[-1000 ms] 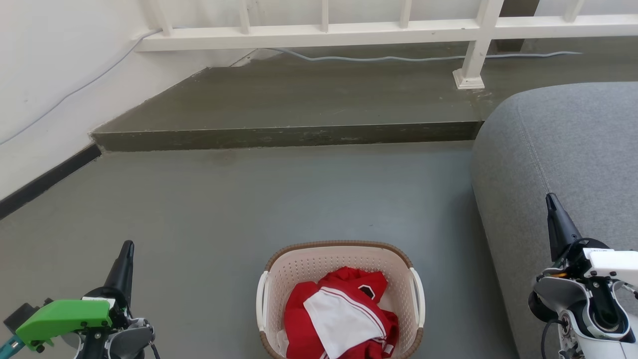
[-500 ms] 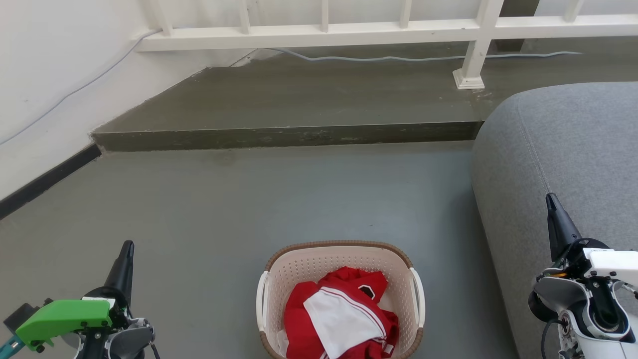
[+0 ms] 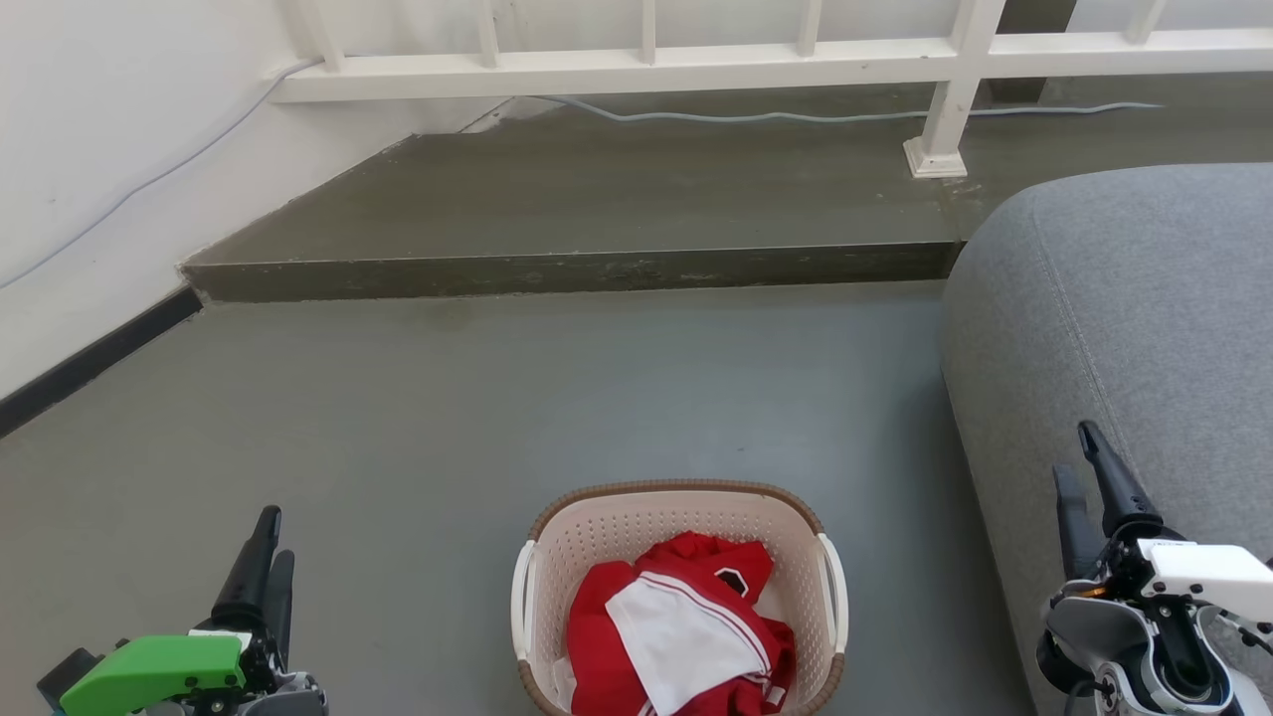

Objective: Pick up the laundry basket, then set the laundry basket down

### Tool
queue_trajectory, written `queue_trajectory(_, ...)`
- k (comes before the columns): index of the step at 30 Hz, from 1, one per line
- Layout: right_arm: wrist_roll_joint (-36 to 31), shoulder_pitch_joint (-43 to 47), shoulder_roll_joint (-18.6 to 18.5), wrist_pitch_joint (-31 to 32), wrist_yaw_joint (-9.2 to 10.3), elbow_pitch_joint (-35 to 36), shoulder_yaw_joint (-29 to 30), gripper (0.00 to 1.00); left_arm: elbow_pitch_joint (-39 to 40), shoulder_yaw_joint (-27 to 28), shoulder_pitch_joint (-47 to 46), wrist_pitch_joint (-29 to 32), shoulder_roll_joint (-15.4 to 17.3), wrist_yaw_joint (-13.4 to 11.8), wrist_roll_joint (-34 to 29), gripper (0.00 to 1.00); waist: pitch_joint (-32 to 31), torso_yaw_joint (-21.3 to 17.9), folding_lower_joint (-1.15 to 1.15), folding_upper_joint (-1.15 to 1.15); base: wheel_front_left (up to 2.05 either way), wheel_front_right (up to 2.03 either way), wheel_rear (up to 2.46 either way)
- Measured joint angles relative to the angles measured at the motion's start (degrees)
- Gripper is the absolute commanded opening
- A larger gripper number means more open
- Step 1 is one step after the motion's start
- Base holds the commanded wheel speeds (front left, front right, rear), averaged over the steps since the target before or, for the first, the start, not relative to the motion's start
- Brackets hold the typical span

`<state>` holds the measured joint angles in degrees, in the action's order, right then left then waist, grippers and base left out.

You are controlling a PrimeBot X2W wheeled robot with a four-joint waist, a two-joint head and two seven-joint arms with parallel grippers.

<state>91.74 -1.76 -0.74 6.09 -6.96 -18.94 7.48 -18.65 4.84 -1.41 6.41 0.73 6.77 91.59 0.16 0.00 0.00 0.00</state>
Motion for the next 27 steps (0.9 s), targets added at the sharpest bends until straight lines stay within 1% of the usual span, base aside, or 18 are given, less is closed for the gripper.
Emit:
queue_trajectory(14,0.03,-0.2,-0.03,-2.11,0.01,1.59,-1.42,1.0,0.98,-1.46,-0.09,-2.42,0.04,0.01,-0.9,1.0,0.31,-0.02,0.0,0.0,0.0,0.0,0.0)
queue_trajectory(27,-0.2,-1.46,-0.14,-4.66,0.0,3.33,-3.64,1.0,2.45,-4.68,-0.45,-5.53,0.69,0.01,-6.97,1.0,0.65,-0.1,0.0,0.0,0.0,0.0,0.0)
